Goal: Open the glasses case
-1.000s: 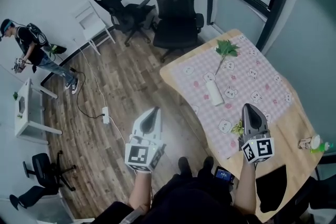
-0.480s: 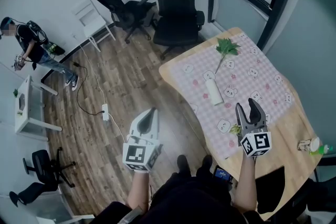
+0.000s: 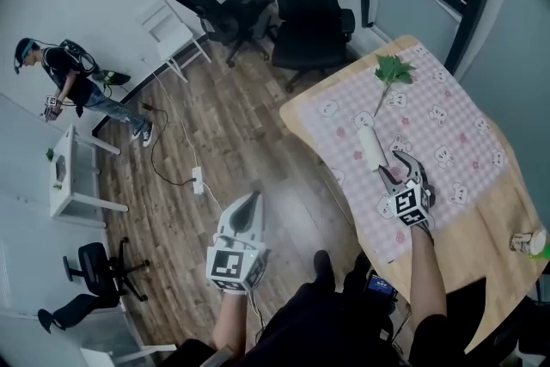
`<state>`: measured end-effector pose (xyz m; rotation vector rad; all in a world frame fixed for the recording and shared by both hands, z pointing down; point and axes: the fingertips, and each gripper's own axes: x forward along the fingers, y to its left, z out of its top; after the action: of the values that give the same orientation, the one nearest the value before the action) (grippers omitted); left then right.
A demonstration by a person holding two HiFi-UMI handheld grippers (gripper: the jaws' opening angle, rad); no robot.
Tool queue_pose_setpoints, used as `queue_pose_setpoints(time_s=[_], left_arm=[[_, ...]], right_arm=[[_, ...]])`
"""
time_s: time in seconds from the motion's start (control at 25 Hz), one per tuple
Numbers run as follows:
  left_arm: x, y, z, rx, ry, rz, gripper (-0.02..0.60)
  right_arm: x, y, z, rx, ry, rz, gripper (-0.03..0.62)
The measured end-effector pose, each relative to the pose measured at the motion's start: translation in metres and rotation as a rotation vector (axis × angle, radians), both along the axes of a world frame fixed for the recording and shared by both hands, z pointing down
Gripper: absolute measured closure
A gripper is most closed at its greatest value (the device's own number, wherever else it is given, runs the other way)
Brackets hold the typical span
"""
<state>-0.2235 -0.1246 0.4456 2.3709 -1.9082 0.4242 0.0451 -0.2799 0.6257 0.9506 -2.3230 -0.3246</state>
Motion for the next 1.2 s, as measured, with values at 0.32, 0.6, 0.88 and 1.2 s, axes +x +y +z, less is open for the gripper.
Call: queue_pose_setpoints(time_s=[0.32, 0.6, 0.88, 1.2], left_arm=[[-0.016, 0.010, 0.019, -0.101, -0.101, -0.021, 0.583], [-0.019, 0.010, 0.029, -0.145, -0.119, -0.020, 0.583], [-0.017, 0.003, 0.030, -0.141, -0.119, -0.023, 0.583], [-0.019, 0.000, 0.008, -0.083, -0.104, -0.037, 0.583]], right_arm=[[-0.038, 0.002, 0.157, -0.133, 0.350, -0.237, 0.407], [-0.042, -0.013, 0.173, -0.096, 0.379, -0.210, 0.448], [-0.041, -0.019, 0.177, -0.111, 0.374, -0.189, 0.525], [-0.039, -0.018, 0.170, -0.117, 0.354, -0.174, 0.550]])
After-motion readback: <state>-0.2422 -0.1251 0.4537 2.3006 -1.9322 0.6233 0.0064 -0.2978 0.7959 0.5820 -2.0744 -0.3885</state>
